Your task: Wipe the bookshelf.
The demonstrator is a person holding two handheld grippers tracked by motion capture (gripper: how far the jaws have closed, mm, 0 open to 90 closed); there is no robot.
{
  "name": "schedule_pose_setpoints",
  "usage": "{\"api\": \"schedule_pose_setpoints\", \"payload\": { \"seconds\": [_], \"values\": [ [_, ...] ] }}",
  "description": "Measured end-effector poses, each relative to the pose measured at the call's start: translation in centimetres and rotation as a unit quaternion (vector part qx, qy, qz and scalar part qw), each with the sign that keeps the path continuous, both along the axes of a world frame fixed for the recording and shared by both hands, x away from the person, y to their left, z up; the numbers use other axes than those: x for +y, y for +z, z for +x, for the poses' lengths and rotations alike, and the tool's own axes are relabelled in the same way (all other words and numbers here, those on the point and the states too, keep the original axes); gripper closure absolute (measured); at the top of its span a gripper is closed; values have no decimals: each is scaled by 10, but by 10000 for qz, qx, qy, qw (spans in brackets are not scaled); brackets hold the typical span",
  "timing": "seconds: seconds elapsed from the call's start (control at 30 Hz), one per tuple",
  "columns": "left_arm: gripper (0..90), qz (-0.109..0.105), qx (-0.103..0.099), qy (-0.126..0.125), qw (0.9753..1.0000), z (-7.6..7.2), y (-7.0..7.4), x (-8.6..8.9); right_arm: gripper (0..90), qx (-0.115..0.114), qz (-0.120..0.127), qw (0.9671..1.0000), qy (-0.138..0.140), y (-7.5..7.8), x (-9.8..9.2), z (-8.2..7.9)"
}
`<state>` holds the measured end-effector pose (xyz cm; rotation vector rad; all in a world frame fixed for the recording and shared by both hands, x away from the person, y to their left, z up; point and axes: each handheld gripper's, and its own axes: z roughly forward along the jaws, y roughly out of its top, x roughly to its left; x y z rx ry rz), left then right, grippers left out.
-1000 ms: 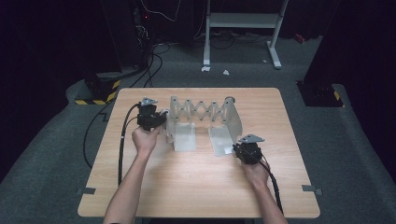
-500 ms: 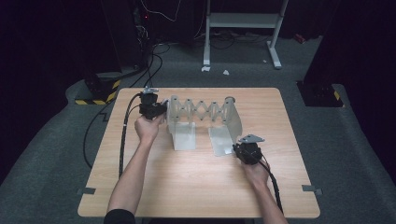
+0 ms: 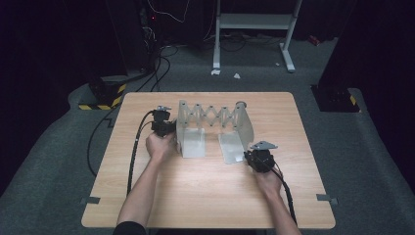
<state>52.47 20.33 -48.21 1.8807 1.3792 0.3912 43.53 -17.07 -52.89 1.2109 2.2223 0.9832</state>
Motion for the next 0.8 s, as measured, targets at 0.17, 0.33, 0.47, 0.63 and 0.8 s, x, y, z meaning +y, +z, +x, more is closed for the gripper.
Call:
{"api": "schedule_pose_setpoints", "payload": {
  "seconds": [0.17,0.33,0.47,0.63,0.8],
  "values": [
    [804,2,94,-22,10000,-2,-12,-1,837,8,11,10000,-7,0,0,0],
    [803,30,126,-105,9999,-12,-19,-1,837,16,20,10000,-14,0,0,0],
    [800,45,120,-192,9997,-26,-23,-1,838,8,15,10000,-23,0,0,0],
    [797,132,72,-310,9994,-47,-24,-3,840,3,12,10000,-36,0,1,0],
    [791,139,40,-417,9990,-71,-24,-5,841,-2,6,10000,-38,0,1,0]
  ]
}}
